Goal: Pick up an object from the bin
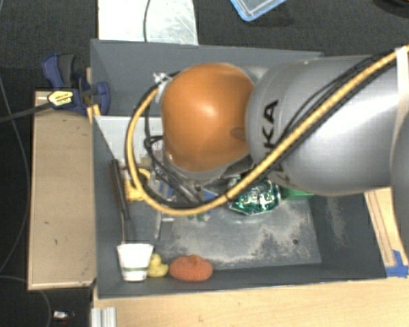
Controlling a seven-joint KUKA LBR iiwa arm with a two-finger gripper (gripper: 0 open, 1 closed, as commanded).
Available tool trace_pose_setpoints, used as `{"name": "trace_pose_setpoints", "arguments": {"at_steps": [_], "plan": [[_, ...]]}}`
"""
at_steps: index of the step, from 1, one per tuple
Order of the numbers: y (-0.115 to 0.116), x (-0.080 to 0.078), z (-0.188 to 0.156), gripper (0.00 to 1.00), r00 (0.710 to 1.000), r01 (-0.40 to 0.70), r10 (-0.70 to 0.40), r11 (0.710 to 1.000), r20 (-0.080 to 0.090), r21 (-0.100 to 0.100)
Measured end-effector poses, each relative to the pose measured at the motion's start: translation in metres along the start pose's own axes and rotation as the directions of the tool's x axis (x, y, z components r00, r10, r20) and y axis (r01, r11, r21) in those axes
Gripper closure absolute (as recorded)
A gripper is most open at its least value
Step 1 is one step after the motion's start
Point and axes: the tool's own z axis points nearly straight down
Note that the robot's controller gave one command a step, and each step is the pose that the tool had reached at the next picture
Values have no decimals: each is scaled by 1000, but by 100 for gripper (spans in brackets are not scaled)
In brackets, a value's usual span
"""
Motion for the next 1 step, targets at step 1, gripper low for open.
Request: {"name": "trace_pose_setpoints", "arguments": {"at_steps": [1], "plan": [[-2,-2,-5,0,1000,-6,6,1000,8,-2]]}}
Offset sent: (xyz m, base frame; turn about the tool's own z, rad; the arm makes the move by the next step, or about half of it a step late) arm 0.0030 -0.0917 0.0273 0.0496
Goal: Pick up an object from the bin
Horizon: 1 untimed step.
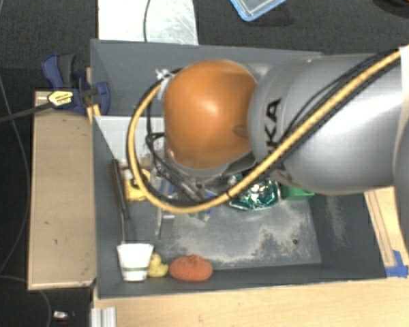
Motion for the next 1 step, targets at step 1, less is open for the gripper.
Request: {"name": "trace_pose_setpoints", "arguments": {"at_steps": [1], "plan": [[-64,0,-17,0,1000,-27,27,1000,-3,1]]}}
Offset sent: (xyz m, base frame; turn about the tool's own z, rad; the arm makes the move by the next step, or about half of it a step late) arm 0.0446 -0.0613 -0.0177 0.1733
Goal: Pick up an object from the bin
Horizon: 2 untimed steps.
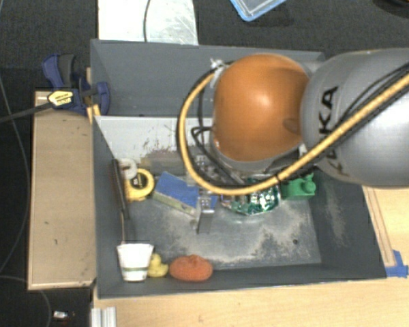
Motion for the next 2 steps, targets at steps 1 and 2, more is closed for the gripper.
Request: {"name": "trace_pose_setpoints", "arguments": {"at_steps": [1,2], "plan": [[-9,-39,24,0,990,-139,139,990,7,-2],[-46,-48,85,0,988,-153,153,988,9,-7]]}}
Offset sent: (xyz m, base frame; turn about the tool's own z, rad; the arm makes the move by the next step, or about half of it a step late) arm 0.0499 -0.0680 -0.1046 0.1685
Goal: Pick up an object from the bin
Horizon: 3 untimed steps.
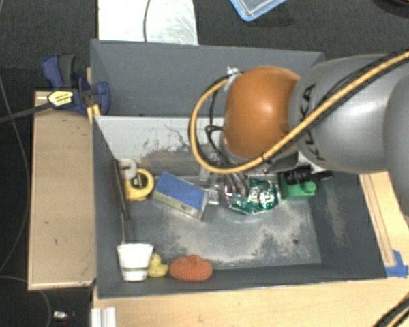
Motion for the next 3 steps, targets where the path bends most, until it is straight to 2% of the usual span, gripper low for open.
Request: {"name": "trace_pose_setpoints", "arguments": {"at_steps": [1,2,3], "plan": [[-24,-22,3,0,999,32,-32,999,0,1],[-40,-41,23,0,1000,-16,16,1000,1,2],[-92,-56,64,0,999,32,-32,999,10,-2]]}}
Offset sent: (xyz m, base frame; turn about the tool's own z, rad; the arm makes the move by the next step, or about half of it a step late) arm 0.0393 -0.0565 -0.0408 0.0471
